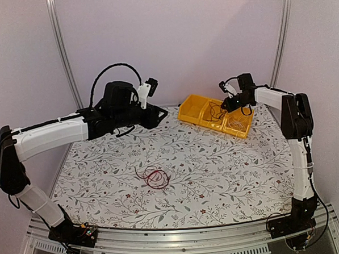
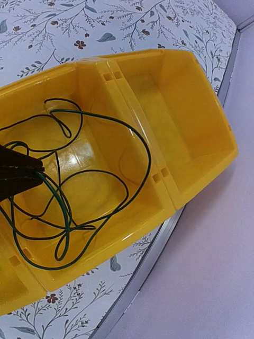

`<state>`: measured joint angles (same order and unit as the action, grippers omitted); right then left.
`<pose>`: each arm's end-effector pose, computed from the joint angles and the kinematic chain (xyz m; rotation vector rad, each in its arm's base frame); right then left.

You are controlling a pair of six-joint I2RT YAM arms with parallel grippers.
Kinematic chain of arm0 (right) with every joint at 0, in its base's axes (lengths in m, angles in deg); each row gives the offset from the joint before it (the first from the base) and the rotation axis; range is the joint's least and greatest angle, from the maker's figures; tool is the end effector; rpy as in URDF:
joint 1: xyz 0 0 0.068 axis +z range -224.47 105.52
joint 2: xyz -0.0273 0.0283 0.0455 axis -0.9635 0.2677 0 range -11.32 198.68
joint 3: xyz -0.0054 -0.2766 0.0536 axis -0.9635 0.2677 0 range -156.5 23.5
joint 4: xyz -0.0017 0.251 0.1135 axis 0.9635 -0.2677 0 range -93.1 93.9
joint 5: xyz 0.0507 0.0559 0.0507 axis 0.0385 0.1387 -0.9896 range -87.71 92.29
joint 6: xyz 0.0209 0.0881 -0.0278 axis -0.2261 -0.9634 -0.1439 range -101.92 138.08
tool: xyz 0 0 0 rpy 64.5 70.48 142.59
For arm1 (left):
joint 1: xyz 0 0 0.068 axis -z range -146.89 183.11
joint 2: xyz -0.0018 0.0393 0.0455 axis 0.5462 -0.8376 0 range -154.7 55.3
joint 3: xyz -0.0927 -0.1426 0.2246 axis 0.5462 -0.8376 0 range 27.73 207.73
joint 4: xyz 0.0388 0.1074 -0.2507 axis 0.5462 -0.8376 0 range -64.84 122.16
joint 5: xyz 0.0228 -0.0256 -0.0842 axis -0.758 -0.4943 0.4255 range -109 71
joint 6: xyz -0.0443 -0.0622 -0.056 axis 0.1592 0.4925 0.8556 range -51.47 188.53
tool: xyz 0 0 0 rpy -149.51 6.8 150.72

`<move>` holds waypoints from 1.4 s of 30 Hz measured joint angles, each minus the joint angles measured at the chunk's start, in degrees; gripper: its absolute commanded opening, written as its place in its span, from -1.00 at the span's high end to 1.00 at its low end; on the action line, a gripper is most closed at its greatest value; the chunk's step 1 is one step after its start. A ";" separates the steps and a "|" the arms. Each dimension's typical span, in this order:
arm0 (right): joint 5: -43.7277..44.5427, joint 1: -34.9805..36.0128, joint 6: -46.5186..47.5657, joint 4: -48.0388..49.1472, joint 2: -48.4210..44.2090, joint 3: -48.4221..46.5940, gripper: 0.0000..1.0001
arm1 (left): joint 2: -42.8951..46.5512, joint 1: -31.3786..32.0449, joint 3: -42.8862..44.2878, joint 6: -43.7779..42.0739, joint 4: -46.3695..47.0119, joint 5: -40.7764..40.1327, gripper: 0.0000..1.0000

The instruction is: Untangle the cables

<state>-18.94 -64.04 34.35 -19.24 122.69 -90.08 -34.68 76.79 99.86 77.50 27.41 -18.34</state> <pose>0.5704 0.1365 0.1695 -0.7080 2.1855 0.3787 0.3124 -0.2998 0.3028 0.6087 1.9221 -0.6067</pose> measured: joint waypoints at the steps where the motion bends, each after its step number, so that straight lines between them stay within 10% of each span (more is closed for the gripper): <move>1: 0.44 0.00 -0.02 0.07 -0.02 0.68 1.00 | 0.00 0.00 0.00 0.00 0.00 0.00 0.08; 9: 1.90 0.04 -0.42 0.52 -0.92 3.72 0.97 | 0.00 0.00 0.00 0.00 -0.09 0.00 0.08; 13: 1.60 0.04 -0.31 0.24 -1.16 3.52 0.40 | 0.00 0.00 0.00 -0.02 -0.22 -0.04 0.08; 20: 4.26 0.15 -0.09 -1.75 -2.99 3.41 0.11 | 0.00 0.00 0.00 -0.44 -0.28 -0.07 0.07; 28: 9.03 0.15 -0.17 -5.14 -16.11 4.28 0.06 | 0.00 0.00 0.00 -0.98 -0.52 -1.03 0.07; 42: -12.50 13.55 6.60 1.75 -41.86 36.87 0.07 | -1.97 0.00 2.54 0.96 -10.34 -12.85 0.26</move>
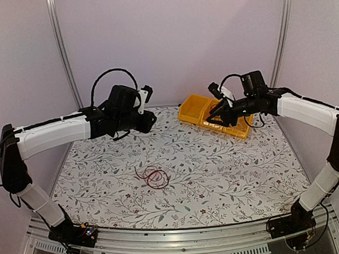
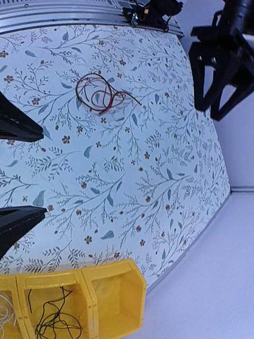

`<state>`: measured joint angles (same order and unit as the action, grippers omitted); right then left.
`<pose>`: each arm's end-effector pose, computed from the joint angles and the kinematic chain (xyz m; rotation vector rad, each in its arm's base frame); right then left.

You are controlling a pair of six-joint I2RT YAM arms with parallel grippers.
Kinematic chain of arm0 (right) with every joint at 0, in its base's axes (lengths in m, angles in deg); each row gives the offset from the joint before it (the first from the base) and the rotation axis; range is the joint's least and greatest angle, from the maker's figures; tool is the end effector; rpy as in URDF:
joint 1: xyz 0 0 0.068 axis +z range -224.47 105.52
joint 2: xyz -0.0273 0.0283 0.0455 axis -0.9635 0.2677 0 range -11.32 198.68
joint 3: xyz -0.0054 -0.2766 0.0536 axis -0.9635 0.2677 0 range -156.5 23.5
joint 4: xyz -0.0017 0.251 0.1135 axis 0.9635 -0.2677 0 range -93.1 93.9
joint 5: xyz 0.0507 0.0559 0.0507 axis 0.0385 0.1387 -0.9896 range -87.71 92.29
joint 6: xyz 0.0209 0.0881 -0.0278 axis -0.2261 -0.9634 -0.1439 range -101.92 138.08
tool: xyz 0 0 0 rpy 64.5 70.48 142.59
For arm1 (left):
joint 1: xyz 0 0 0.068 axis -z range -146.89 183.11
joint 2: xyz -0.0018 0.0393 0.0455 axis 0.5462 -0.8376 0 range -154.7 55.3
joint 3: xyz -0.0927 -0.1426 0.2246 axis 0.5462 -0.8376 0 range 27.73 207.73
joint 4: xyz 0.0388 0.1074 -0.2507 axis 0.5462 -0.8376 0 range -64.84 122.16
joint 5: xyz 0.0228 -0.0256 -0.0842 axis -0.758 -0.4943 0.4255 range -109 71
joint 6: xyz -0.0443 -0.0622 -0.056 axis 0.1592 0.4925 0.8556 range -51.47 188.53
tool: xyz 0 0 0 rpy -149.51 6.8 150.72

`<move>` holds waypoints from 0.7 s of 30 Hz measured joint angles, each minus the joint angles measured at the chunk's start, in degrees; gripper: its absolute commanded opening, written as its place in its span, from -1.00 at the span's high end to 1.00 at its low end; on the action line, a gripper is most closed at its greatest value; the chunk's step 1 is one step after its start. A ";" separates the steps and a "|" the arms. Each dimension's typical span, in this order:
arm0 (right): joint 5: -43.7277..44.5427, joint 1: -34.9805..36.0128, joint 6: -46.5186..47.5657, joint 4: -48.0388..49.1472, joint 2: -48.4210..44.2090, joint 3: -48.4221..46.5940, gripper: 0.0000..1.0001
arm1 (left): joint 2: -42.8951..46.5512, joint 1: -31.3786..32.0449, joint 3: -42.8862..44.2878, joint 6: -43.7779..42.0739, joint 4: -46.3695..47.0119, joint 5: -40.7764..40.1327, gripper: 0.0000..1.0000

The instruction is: Untangle the cables

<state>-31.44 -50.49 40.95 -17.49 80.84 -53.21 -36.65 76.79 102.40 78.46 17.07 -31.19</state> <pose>0.3579 0.2113 0.2881 -1.1485 1.8342 0.6591 0.3223 -0.2829 0.2822 0.4997 2.0797 -0.3262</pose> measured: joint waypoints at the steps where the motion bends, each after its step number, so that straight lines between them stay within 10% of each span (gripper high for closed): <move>1: -1.38 1.22 0.81 0.70 -1.62 2.67 0.06 | 0.52 0.00 -1.49 1.84 -0.15 -0.79 0.28; 9: -8.74 2.19 6.08 7.91 -10.49 16.22 0.05 | 10.29 -0.04 -28.55 21.57 0.17 -1.44 0.46; 21: -10.54 2.36 10.51 8.98 -7.28 16.37 0.06 | 1.05 -2.27 -32.50 33.79 8.76 0.31 0.57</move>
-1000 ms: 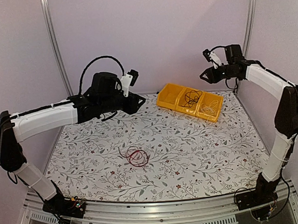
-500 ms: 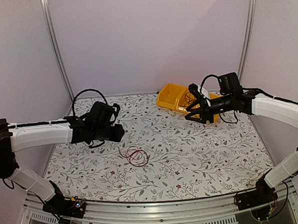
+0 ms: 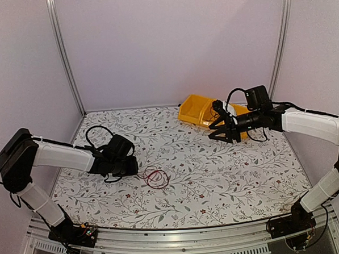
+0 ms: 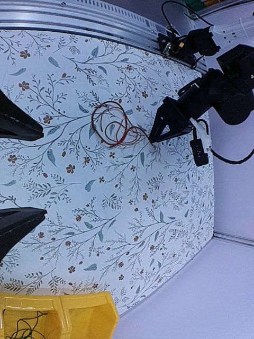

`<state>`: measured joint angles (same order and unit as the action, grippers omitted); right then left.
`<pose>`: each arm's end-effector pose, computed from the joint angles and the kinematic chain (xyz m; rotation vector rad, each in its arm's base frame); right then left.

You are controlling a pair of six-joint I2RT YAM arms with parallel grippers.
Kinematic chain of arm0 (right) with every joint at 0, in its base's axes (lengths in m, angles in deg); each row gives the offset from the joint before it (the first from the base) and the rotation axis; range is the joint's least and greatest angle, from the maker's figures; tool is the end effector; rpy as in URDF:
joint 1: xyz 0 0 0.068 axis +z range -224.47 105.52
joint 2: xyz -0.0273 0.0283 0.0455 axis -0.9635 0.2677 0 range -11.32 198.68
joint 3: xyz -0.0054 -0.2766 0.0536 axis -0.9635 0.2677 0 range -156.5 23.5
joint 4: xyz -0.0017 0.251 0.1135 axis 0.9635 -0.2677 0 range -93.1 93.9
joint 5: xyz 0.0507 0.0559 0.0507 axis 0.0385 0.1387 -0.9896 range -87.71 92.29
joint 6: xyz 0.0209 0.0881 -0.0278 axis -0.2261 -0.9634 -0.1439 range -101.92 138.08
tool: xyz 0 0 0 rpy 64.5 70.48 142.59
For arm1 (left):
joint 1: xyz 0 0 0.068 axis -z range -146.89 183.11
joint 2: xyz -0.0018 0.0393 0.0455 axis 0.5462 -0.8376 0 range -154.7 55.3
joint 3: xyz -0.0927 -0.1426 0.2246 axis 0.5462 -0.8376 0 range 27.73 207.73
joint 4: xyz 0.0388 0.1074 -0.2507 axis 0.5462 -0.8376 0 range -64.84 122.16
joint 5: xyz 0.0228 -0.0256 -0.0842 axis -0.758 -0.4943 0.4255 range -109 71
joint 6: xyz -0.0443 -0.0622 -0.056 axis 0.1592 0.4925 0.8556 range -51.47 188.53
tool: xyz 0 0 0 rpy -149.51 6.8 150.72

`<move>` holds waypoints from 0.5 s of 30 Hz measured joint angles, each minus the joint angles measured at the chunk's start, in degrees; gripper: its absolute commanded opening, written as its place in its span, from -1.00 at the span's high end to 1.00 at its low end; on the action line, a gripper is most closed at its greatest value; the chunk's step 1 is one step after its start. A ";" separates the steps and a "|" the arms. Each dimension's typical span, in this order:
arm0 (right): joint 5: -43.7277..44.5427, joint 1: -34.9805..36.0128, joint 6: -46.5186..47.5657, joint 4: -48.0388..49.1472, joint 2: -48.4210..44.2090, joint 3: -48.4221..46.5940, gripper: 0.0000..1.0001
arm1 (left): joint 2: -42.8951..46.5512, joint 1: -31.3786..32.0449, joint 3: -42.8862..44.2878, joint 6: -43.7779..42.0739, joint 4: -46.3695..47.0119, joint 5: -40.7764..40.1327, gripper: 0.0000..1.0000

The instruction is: Untangle the cables

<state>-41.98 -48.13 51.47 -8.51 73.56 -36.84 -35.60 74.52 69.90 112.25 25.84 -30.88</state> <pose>0.3006 0.2155 0.2509 -1.3916 1.5815 0.7750 0.2600 -0.2059 0.1016 -0.1342 2.5329 -0.3456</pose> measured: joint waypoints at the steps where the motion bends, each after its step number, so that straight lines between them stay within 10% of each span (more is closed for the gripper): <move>1: 0.02 0.02 0.31 0.02 0.00 0.00 0.06 | -0.79 -0.35 -0.04 0.44 0.50 0.28 0.60; 15: 0.02 0.24 1.29 -0.04 1.68 0.00 0.06 | -4.96 -2.64 0.07 -0.02 7.52 3.10 1.00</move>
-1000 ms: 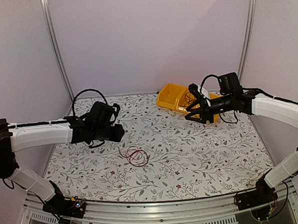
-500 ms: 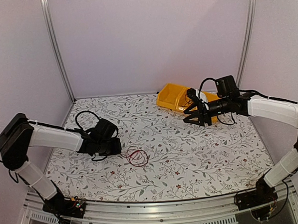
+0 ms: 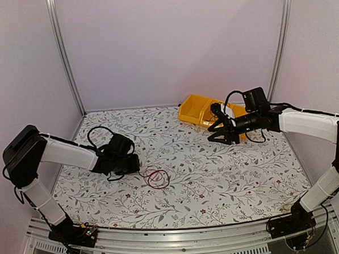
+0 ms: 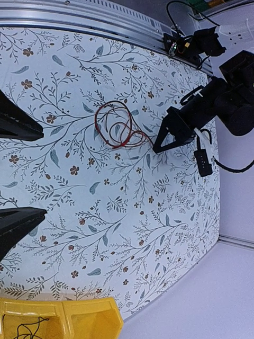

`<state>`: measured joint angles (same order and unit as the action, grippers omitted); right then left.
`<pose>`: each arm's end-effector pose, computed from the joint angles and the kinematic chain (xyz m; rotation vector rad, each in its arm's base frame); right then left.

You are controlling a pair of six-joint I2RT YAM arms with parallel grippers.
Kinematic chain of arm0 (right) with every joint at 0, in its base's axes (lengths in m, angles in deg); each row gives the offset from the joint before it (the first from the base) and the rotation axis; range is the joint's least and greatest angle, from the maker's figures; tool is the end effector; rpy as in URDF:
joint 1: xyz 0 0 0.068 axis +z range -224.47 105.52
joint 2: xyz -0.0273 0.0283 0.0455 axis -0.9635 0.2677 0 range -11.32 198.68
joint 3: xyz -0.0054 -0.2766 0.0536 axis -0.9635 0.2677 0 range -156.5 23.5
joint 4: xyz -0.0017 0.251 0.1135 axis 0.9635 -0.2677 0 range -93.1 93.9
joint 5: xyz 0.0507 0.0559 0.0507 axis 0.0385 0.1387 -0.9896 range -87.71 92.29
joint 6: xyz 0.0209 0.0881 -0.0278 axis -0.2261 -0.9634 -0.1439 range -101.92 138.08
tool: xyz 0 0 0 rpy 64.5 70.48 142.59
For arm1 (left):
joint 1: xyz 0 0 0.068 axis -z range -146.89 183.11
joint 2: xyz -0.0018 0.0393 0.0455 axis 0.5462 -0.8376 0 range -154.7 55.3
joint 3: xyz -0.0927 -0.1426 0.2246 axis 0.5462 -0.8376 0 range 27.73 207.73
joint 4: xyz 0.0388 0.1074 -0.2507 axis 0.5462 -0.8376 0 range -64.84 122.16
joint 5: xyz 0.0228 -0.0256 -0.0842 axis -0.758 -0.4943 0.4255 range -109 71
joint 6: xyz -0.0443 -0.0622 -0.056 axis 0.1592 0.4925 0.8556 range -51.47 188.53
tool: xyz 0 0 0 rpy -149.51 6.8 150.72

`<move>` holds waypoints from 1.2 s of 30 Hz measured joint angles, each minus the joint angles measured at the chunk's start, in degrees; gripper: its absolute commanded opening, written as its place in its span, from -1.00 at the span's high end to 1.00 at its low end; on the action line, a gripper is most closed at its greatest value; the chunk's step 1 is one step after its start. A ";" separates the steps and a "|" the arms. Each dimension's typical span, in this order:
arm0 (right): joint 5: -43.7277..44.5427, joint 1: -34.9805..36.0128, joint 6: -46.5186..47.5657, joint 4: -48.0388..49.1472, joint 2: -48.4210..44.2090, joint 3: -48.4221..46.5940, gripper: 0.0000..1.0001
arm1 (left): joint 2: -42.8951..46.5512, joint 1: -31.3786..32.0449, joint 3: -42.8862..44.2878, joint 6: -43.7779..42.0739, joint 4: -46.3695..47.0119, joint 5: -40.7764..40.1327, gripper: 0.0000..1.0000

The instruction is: Untangle the cables

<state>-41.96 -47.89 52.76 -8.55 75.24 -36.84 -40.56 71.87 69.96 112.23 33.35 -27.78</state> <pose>0.3031 0.2185 0.2407 -1.4155 1.5894 0.7764 0.2787 -0.2071 0.0859 -0.1744 2.5142 -0.4192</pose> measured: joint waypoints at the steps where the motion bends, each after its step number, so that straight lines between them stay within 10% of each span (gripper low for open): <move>1: 0.02 0.00 -0.13 0.02 0.02 0.00 0.06 | 0.52 0.00 0.24 -0.72 -0.26 -0.04 1.00; 15: -0.96 0.02 -5.11 -1.79 0.20 -4.63 -0.06 | 30.58 7.04 15.65 -23.63 1.60 1.99 1.00; 36: -12.04 12.41 -18.25 -6.84 7.93 -23.74 -0.47 | 26.27 12.55 19.63 -30.64 1.38 3.50 1.00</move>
<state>-54.00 -35.47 34.51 -15.39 83.18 -60.58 -14.29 84.42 89.59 81.59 34.73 -24.28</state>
